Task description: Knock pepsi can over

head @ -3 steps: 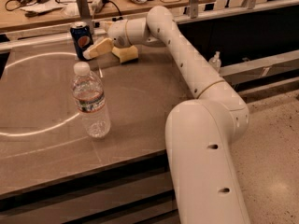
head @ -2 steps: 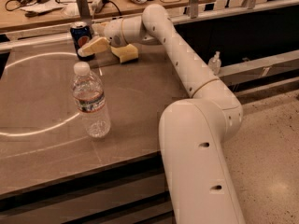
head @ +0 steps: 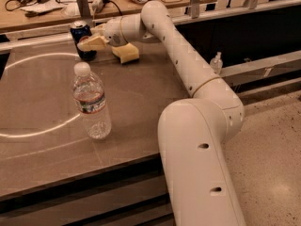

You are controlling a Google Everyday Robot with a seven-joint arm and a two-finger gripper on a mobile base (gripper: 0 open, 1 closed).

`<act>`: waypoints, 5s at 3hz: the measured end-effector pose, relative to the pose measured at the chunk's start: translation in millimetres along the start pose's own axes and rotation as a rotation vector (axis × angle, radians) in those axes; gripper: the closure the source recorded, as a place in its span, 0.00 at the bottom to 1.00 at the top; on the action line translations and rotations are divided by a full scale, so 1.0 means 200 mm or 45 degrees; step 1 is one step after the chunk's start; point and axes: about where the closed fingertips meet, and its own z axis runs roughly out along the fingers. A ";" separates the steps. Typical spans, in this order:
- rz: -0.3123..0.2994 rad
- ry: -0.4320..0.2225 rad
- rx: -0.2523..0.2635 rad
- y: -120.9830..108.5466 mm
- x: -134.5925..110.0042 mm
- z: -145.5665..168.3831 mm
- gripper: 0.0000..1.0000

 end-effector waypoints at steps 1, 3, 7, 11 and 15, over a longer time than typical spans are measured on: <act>-0.041 0.038 0.017 0.00 -0.05 -0.13 0.88; -0.414 0.175 -0.120 0.13 -0.15 -0.40 1.00; -0.733 0.618 -0.471 0.45 -0.10 -0.71 1.00; -0.872 1.044 -0.398 0.61 0.02 -1.02 1.00; -1.255 1.190 -0.642 0.70 0.08 -1.09 1.00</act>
Offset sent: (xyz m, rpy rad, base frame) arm -0.0368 -0.0984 0.0637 -0.2419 -0.2988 0.1678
